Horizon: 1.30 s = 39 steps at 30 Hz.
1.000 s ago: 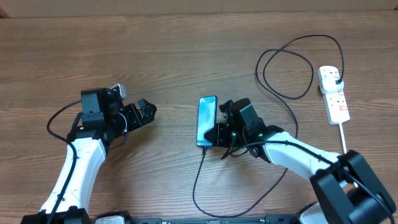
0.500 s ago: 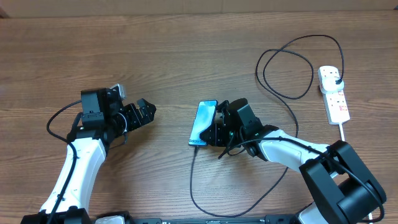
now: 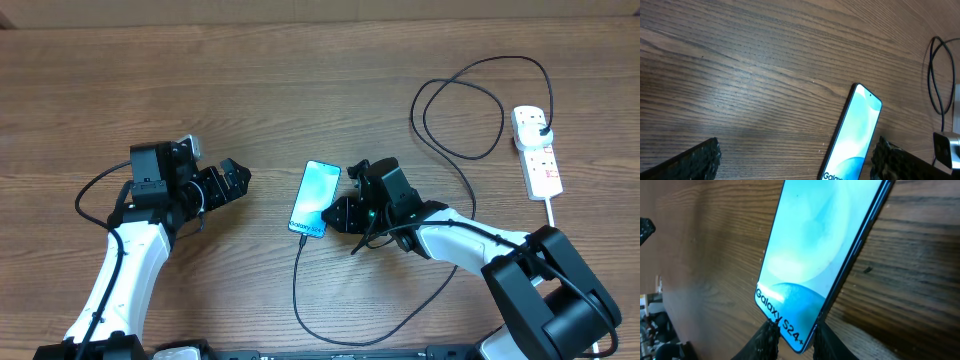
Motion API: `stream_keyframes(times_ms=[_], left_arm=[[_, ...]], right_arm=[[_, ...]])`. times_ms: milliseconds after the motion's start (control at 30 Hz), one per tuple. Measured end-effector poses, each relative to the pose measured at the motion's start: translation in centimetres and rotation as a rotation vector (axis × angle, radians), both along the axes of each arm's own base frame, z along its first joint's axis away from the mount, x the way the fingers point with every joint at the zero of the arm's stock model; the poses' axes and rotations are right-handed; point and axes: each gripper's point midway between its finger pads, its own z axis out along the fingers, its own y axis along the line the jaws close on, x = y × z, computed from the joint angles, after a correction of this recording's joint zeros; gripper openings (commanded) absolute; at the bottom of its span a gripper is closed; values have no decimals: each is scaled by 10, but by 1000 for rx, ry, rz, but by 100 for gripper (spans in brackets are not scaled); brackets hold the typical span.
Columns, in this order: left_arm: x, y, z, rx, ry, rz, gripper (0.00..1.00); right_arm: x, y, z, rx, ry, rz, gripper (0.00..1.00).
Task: Plug charger to phone and switch on socket
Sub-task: 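Lower the held phone flat onto the table, screen up, with the right gripper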
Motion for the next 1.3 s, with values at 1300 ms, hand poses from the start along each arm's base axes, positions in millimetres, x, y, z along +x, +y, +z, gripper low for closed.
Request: stream_keyframes(times_ms=[1300], left_arm=[[0,1,0,3,0,2,100]], right_arm=[[60,-43,-23,-220,-172,-313,4]])
